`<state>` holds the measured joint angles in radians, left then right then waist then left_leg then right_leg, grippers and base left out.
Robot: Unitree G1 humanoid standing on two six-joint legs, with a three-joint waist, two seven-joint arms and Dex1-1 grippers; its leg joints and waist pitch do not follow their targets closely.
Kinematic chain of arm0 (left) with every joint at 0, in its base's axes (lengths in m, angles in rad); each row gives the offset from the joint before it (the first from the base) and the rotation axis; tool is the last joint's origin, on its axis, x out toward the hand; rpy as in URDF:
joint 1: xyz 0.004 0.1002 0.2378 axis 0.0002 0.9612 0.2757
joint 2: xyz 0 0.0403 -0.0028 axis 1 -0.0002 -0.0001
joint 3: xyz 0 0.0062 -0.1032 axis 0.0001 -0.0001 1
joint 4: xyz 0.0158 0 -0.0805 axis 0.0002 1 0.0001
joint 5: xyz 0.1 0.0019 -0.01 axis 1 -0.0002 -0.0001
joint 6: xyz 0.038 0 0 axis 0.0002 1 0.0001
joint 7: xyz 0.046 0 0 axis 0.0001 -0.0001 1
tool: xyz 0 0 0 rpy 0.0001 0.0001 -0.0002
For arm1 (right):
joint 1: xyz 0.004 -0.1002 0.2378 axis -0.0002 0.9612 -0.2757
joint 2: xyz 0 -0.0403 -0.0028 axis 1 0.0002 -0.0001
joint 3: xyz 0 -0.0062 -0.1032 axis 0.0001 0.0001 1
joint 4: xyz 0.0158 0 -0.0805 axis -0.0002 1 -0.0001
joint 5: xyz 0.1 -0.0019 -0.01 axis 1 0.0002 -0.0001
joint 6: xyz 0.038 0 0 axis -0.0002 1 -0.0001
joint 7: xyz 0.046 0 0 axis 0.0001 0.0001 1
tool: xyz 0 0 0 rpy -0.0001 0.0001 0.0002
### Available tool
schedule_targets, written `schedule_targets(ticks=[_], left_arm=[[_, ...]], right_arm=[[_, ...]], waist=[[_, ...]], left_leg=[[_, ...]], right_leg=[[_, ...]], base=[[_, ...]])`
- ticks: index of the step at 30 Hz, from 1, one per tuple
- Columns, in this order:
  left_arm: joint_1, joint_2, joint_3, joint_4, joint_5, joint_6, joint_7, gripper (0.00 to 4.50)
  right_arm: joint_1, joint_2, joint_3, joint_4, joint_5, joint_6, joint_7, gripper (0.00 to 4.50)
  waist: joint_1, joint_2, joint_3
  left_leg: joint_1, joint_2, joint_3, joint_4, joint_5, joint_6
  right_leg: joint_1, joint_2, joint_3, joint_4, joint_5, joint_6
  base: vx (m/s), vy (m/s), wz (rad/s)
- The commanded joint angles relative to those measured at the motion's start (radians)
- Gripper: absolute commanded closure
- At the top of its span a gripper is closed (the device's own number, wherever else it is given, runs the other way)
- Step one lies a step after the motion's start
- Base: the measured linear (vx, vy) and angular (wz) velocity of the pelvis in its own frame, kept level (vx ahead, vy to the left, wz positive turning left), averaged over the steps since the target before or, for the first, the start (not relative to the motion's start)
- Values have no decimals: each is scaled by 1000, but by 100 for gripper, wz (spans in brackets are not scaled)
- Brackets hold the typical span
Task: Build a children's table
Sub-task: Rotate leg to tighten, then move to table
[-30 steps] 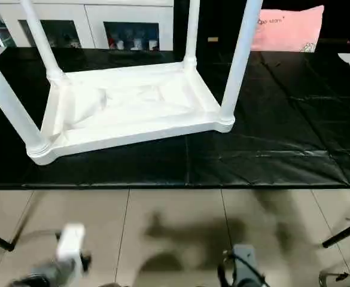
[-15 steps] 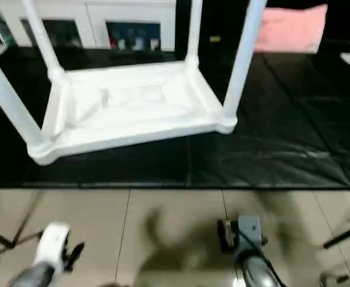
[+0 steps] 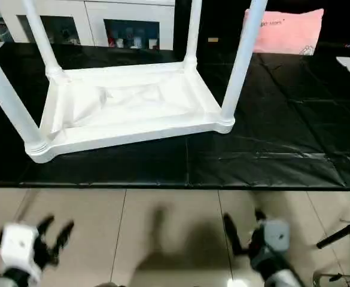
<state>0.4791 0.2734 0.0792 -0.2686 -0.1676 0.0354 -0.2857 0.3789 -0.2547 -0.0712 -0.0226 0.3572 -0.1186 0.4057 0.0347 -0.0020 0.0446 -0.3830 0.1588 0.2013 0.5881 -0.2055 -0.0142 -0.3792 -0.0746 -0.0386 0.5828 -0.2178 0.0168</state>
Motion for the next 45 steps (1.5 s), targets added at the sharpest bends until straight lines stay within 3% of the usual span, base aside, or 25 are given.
schedule_targets(ticks=[1, 6, 8, 10, 13, 16, 20, 21, 22, 23, 25, 27, 32, 37, 40, 42, 43, 44, 45], left_arm=[[16, 12, 16, -97, -23, 54, 12, 190], [-18, 16, 33, -190, -25, 127, 41, 190], [-88, 14, 32, -207, -30, 173, 59, 190], [-167, 20, 7, -221, -4, 227, 71, 190], [-204, 24, -8, -229, 1, 257, 72, 190], [-280, -16, 8, -193, -58, 347, 111, 190], [-346, -30, -2, -145, -24, 369, 141, 190], [-394, -32, -22, -99, 46, 316, 160, 190], [-394, -32, -22, -99, 46, 316, 160, 190], [-425, -43, -26, -63, 63, 279, 172, 190], [-450, -53, -30, -33, 70, 263, 185, 190], [-472, -49, -50, -13, 62, 296, 166, 190], [-490, -90, -73, 3, 51, 347, 194, 190], [-492, -95, -98, 35, 98, 299, 185, 190], [-495, -89, -124, 28, 103, 312, 166, 190], [-493, -88, -128, 16, 111, 324, 174, 190], [-493, -88, -128, 16, 111, 324, 174, 190], [-483, -95, -108, 15, 114, 318, 197, 190], [-479, -98, -98, 16, 113, 317, 204, 190]], right_arm=[[30, -29, -3, -177, 84, 89, 23, 0], [35, -44, -20, -407, 161, 211, -78, 0], [-39, -37, -44, -473, 202, 263, -159, 0], [-137, -23, -70, -493, 184, 315, -234, 0], [-184, -14, -84, -501, 194, 354, -275, 0], [-255, 13, -96, -483, 199, 369, -335, 0], [-326, 18, -80, -449, 122, 403, -399, 0], [-373, 11, -42, -395, -49, 395, -466, 0], [-373, 11, -42, -395, -49, 395, -466, 0], [-393, 8, -10, -365, -102, 408, -482, 0], [-397, 4, 14, -347, -100, 439, -474, 0], [-381, 4, 31, -337, -83, 467, -463, 0], [-328, -18, 53, -317, -141, 467, -475, 0], [-326, -7, 57, -322, -157, 484, -449, 0], [-332, -29, 98, -334, -171, 495, -420, 0], [-335, -22, 113, -338, -172, 508, -421, 0], [-335, -22, 113, -338, -172, 508, -421, 0], [-334, -6, 112, -331, -182, 519, -436, 0], [-333, 0, 109, -328, -183, 521, -435, 0]], waist=[[3, -1, -23], [2, -1, -31], [-2, 1, -32], [-5, 2, -35], [-5, 2, -39], [-6, -3, -43], [-6, -3, -47], [-7, -6, -47], [-8, -6, -48], [-7, -6, -49], [-6, -11, -50], [-5, -10, -54], [-4, -5, -56], [-10, -7, -52], [-8, -6, -52], [-8, -9, -47], [-8, -9, -47], [-15, -14, -41], [-18, -10, -32]], left_leg=[[18, 92, -49, -105, -388, 6], [22, 83, -48, -99, -334, -4], [27, 80, -49, -99, -351, -29], [28, 77, -50, -98, -340, -45], [29, 75, -47, -94, -324, -59], [27, 70, -44, -87, -289, -59], [23, 65, -41, -79, -240, -53], [22, 64, -41, -78, -230, -53], [21, 62, -41, -77, -222, -59], [24, 62, -39, -74, -226, -60], [23, 62, -39, -73, -225, -53], [21, 63, -41, -70, -198, -37], [20, 66, -40, -66, -147, -25], [20, 66, -41, -69, -213, -17], [21, 67, -42, -70, -228, -22], [38, 69, -43, -77, -362, -39], [38, 69, -43, -77, -362, -39], [52, 66, -45, -80, -475, -51], [68, 63, -47, -82, -555, -54]], right_leg=[[12, -63, 54, -81, -244, -100], [11, -58, 50, -74, -181, -83], [8, -53, 48, -72, -192, -79], [9, -51, 46, -68, -177, -73], [11, -53, 46, -67, -164, -65], [13, -52, 47, -61, -120, -74], [15, -48, 46, -56, -98, -78], [15, -47, 45, -58, -103, -72], [15, -47, 44, -58, -113, -71], [15, -51, 46, -58, -127, -69], [18, -52, 46, -58, -132, -70], [22, -52, 46, -50, -81, -79], [26, -50, 43, -40, 24, -118], [25, -55, 45, -53, -85, -113], [23, -54, 44, -56, -114, -110], [24, -54, 40, -65, -270, -92], [24, -54, 40, -65, -270, -92], [19, -49, 35, -82, -413, -70], [15, -45, 26, -94, -524, -59]], base=[[0, 0, 0], [0, 0, 0], [0, 0, 0], [0, 0, 0], [0, 0, 0], [0, 0, 0], [0, 0, 0], [0, 0, 0], [0, 0, 0], [0, 0, 0], [0, 0, 0], [0, 0, 0], [0, 0, 0], [0, 0, 0], [0, 0, 0], [0, 0, 0], [0, 0, 0], [0, 0, 0], [0, 0, 0]])
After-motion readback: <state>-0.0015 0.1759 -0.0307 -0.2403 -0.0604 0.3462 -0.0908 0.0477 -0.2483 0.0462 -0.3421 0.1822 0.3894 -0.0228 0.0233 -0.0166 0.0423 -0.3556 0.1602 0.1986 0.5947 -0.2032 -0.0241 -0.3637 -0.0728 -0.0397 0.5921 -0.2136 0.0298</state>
